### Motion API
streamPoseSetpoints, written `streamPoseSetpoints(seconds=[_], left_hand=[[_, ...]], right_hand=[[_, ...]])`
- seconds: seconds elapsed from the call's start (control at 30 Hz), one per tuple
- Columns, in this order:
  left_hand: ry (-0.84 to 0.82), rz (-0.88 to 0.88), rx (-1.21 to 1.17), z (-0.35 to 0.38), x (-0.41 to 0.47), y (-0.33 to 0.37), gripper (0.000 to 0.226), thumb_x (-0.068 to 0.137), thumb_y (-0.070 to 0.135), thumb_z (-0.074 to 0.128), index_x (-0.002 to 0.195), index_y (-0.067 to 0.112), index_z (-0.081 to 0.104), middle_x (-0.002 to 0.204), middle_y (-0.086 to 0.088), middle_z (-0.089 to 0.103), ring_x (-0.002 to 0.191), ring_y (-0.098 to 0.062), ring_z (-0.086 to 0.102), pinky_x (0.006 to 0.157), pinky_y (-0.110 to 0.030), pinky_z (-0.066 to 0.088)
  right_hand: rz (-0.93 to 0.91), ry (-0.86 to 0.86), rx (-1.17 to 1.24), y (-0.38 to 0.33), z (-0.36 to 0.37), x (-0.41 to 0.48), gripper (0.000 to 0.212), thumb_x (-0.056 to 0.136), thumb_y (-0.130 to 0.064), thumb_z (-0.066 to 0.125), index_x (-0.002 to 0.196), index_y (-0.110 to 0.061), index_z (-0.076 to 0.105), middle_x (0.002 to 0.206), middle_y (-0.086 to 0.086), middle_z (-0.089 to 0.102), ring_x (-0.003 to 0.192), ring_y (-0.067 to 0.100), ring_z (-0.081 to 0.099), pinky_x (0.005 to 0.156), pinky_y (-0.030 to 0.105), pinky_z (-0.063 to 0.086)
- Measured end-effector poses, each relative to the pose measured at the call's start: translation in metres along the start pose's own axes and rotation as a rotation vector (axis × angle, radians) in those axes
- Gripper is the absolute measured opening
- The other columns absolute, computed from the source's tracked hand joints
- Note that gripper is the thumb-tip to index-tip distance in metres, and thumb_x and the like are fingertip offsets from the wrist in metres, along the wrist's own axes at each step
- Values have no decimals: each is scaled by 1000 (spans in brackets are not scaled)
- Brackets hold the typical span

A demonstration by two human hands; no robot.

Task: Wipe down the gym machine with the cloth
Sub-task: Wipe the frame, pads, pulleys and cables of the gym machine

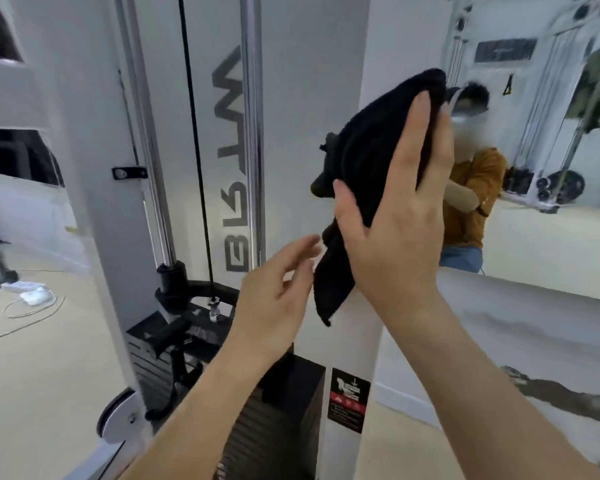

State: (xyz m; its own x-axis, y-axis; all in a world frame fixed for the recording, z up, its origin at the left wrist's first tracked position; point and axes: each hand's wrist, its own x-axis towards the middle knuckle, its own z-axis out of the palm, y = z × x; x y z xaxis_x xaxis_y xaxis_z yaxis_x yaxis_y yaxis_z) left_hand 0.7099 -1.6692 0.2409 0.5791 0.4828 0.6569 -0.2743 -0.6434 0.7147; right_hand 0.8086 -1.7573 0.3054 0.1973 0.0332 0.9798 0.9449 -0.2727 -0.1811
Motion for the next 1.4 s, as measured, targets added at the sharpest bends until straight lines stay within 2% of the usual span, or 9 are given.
streamPoseSetpoints(seconds=[0.17, 0.3, 0.47, 0.63, 0.8, 0.87, 1.07, 1.27, 1.4], left_hand=[[-105, 9, 686, -15, -36, -66, 22, 92, 15, 55, 108, 23, 69, 104, 12, 60, 104, -9, 54, 85, -18, 39], [-204, 188, 889, -21, -51, -92, 23, 81, 14, 71, 103, 14, 72, 102, -4, 64, 98, -24, 58, 81, -41, 52], [-103, 259, 889, -22, -55, -103, 54, 85, 13, 62, 138, 6, 51, 99, 0, 62, 92, -18, 56, 97, -36, 46], [3, 230, 892, -14, -45, -103, 34, 79, 10, 73, 113, 5, 70, 85, -4, 65, 83, -24, 60, 83, -40, 53], [-66, 150, 888, -15, -36, -92, 12, 89, 16, 64, 93, 7, 72, 73, -4, 61, 74, -25, 57, 64, -37, 49], [-77, 128, 879, -18, -37, -89, 13, 91, 17, 62, 93, 9, 72, 74, -4, 61, 77, -24, 57, 64, -36, 47], [-99, 126, 840, -24, -36, -92, 19, 97, 20, 52, 106, 17, 69, 87, 1, 65, 88, -17, 57, 68, -29, 48], [-118, 113, 764, -26, -37, -100, 13, 92, 10, 61, 101, 13, 69, 91, -2, 57, 89, -20, 50, 64, -35, 50], [-59, 138, 721, -33, -38, -101, 20, 80, 8, 75, 100, 10, 73, 112, -12, 52, 105, -32, 48, 63, -45, 56]], right_hand=[[-170, -182, -130, 10, -17, -52, 60, 87, -10, 60, 144, -4, 42, 153, 29, 15, 143, 48, 15, 112, 54, 33], [-464, -290, -292, 21, -41, -58, 35, 96, -9, 47, 127, -1, 62, 141, 22, 47, 136, 56, 26, 111, 59, 31], [-663, -250, -179, 34, -53, 47, 34, 96, 0, 41, 121, -1, 65, 134, 18, 56, 136, 36, 38, 114, 48, 30], [-765, -176, -175, 26, -30, 8, 16, 93, -2, 61, 94, -4, 76, 117, 16, 68, 125, 38, 52, 104, 55, 39], [-855, -668, -338, 27, -44, -92, 24, 87, -16, 52, 94, -5, 72, 114, 14, 68, 126, 33, 54, 103, 45, 40], [-917, -772, -406, 17, -46, -76, 27, 87, -27, 49, 86, -9, 69, 102, 10, 69, 117, 30, 58, 102, 42, 38], [-846, -373, -655, -3, -26, 17, 29, 95, -22, 44, 77, -14, 65, 82, 3, 63, 96, 27, 62, 108, 40, 28], [-920, -948, -603, -2, -35, -146, 25, 85, -15, 44, 80, -20, 68, 85, -1, 65, 80, 21, 62, 81, 31, 47], [-909, -838, -566, 3, -25, -112, 21, 88, -18, 52, 72, -18, 65, 85, 2, 65, 91, 26, 65, 93, 36, 41]])
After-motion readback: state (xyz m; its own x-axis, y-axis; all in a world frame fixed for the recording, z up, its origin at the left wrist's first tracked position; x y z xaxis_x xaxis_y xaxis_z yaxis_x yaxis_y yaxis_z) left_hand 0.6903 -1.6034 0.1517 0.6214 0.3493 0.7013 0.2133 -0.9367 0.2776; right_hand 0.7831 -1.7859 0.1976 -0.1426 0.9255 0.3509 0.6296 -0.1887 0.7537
